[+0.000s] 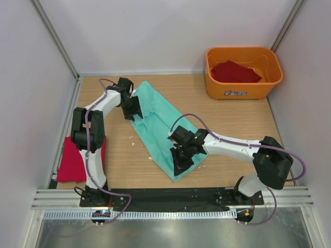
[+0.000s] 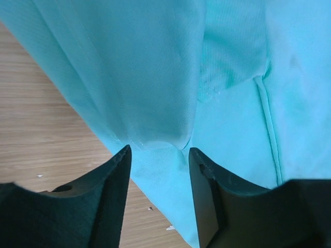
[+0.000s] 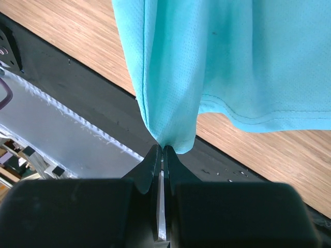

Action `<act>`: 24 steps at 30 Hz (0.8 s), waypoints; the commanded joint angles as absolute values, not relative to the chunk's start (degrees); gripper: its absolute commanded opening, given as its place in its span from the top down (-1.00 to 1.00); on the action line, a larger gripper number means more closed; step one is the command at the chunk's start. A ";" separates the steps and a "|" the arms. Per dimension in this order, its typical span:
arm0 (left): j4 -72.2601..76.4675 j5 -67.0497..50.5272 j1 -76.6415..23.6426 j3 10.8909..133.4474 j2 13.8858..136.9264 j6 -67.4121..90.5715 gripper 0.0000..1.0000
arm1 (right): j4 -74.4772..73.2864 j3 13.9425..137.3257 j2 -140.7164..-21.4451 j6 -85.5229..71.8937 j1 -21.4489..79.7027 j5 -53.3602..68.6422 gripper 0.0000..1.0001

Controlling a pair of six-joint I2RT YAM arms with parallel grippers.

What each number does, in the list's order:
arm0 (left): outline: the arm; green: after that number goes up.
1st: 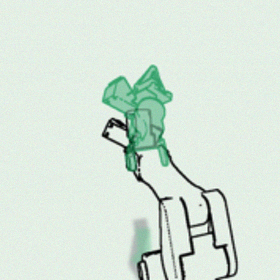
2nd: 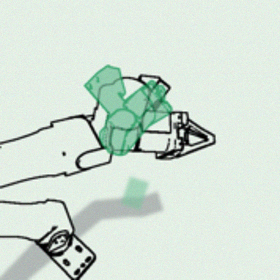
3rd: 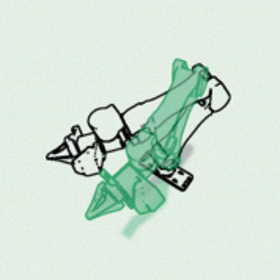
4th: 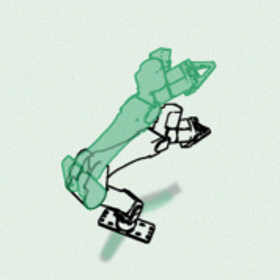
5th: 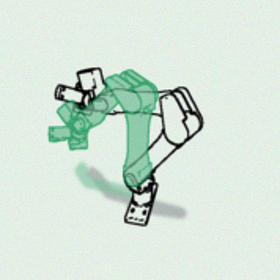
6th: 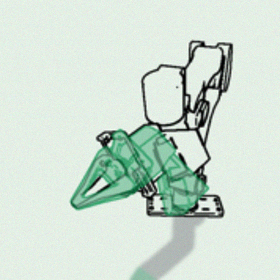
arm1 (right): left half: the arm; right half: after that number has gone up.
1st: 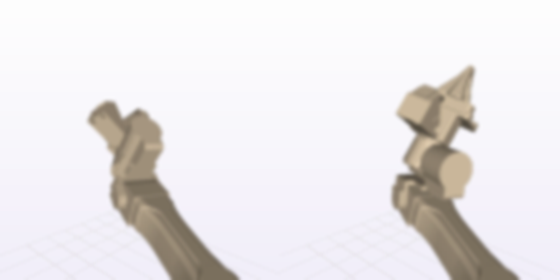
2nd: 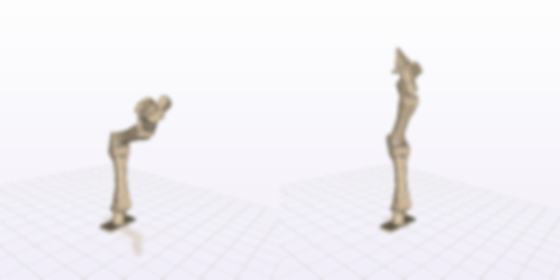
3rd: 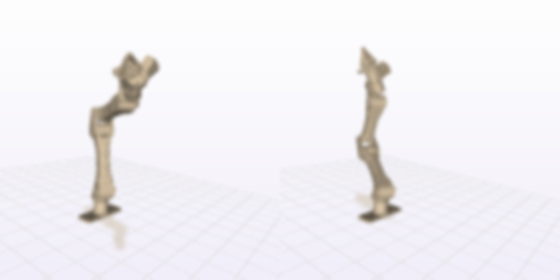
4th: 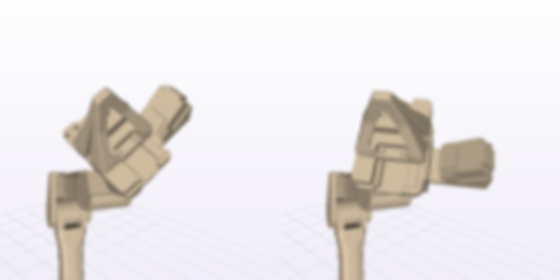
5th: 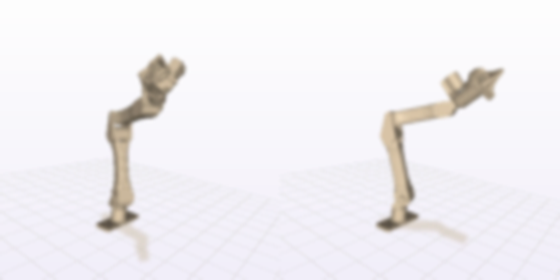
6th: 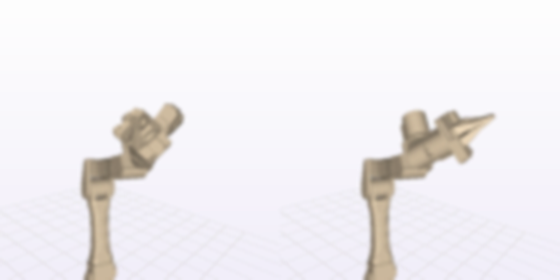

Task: Fold and stack the t-shirts
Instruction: Fold the tshirt

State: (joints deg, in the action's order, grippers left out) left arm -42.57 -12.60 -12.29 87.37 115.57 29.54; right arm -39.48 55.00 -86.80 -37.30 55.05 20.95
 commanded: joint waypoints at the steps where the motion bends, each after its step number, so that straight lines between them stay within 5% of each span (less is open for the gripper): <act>1: -43.41 -3.46 -13.71 94.46 114.17 28.22 -0.04 | -38.06 54.49 -84.02 -37.97 54.41 21.27 0.91; 8: -52.82 5.52 -16.52 107.64 123.82 27.42 -0.04 | -37.35 54.84 -85.25 -37.79 53.53 21.62 0.92; 24: -50.89 14.59 -19.86 114.52 130.69 26.63 0.06 | -37.00 53.44 -84.55 -38.06 53.00 22.68 0.92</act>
State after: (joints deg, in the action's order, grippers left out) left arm -52.29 11.42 -19.33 111.63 130.98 27.49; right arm -37.87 54.00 -86.59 -37.47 53.12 21.85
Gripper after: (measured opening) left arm 0.471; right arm 0.071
